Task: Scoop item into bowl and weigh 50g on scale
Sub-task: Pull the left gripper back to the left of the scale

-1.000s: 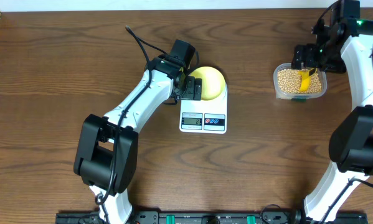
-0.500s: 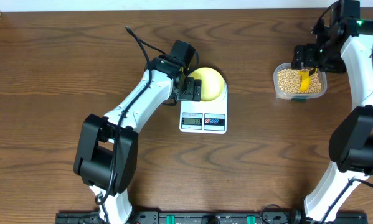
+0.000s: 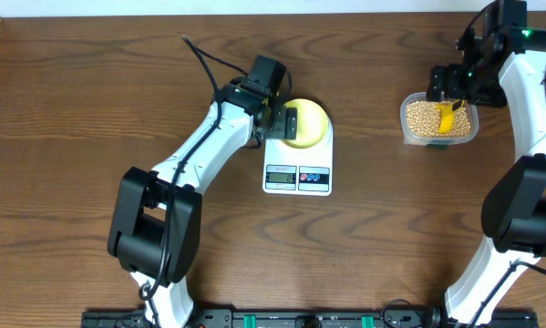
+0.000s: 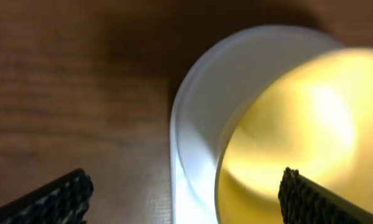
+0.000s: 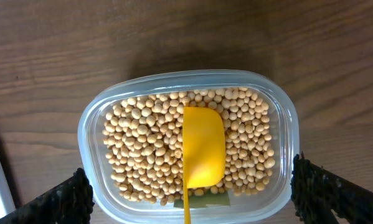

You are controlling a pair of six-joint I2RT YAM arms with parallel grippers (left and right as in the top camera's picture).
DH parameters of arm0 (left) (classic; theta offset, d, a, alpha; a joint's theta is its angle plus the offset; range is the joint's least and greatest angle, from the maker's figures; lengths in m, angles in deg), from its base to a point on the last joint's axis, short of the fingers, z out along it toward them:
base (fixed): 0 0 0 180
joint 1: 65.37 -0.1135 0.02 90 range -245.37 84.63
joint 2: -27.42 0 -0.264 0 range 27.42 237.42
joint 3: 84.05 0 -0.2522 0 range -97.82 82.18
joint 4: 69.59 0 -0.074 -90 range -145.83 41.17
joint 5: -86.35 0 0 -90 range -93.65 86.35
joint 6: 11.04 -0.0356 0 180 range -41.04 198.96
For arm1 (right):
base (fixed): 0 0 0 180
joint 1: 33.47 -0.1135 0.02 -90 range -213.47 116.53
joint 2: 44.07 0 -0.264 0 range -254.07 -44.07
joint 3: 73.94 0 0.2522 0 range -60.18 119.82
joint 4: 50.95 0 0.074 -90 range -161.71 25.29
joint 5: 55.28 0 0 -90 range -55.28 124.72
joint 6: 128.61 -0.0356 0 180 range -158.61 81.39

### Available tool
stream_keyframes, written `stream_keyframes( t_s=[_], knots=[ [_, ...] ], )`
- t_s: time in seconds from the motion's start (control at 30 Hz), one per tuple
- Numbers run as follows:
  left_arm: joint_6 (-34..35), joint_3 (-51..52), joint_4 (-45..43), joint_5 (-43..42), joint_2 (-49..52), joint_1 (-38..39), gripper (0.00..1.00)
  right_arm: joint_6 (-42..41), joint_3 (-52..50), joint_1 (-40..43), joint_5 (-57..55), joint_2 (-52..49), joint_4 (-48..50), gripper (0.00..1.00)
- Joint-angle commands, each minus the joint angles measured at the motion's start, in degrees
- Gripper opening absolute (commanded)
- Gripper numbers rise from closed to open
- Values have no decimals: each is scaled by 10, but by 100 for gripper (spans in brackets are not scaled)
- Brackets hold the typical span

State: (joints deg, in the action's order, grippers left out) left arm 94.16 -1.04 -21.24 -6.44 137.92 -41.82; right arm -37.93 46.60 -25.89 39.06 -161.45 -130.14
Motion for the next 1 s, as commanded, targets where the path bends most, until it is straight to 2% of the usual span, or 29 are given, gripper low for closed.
stream_keyframes(
  t_s=[0.0, 0.4, 0.7, 0.97],
  knots=[
    [-1, -11, -18, 9, -37, -18, 98, 2, 10, 1, 3, -4, -1, 99],
    [-1, -11, -19, 9, -48, -151, 98, 2, 10, 1, 3, -4, -1, 99],
    [-1, -11, 38, 9, -48, -260, 98, 2, 10, 1, 3, -4, -1, 99],
    [-1, -11, 82, 9, -48, -322, 98, 2, 10, 1, 3, -4, -1, 99]
  ],
)
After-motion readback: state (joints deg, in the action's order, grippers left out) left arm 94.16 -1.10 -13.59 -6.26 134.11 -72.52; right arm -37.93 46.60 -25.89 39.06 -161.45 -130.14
